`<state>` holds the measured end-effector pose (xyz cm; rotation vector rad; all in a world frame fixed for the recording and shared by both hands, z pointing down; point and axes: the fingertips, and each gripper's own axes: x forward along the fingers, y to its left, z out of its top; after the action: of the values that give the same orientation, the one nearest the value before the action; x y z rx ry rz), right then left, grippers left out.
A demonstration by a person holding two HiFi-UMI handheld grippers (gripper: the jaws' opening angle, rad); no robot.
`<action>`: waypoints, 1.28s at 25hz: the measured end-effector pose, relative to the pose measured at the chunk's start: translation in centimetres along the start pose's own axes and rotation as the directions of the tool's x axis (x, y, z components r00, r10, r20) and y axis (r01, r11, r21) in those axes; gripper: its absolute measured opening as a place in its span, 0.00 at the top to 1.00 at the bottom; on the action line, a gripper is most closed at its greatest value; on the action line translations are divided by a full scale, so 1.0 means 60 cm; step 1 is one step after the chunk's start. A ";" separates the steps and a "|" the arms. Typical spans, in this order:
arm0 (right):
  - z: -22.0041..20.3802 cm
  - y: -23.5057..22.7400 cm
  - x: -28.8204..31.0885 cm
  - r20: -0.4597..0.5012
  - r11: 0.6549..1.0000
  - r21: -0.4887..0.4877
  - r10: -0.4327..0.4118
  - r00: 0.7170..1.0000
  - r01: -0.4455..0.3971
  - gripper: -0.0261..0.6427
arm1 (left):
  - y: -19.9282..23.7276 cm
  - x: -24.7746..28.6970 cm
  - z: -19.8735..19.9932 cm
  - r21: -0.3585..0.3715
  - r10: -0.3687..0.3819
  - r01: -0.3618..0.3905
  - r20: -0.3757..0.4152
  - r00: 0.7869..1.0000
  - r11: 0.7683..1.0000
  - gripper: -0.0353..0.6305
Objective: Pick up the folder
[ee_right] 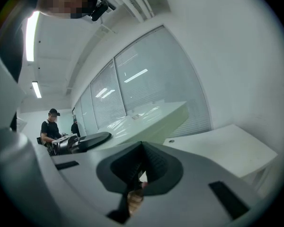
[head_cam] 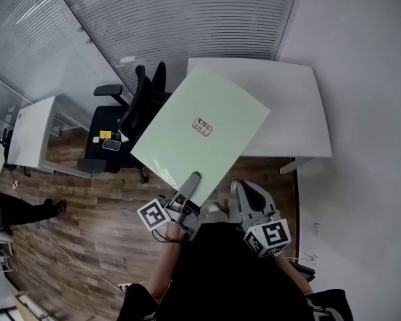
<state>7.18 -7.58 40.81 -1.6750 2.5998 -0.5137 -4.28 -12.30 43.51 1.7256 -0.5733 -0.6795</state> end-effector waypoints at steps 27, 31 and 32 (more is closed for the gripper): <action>0.132 0.033 0.019 0.134 0.992 -0.105 0.081 0.988 -0.068 0.96 | -0.174 -0.038 0.115 0.242 -0.158 0.112 0.178 0.971 0.964 0.53; 0.151 0.024 0.013 0.170 0.992 -0.099 0.094 0.981 -0.078 0.97 | -0.176 -0.035 0.112 0.266 -0.178 0.125 0.184 0.967 0.956 0.53; 0.155 0.022 0.011 0.179 0.992 -0.099 0.092 0.980 -0.075 0.96 | -0.176 -0.035 0.113 0.273 -0.181 0.127 0.183 0.966 0.954 0.53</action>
<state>7.43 -10.17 31.74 -1.5460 2.5814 -0.2284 -10.16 -12.97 32.25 1.9732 -0.7002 -0.9366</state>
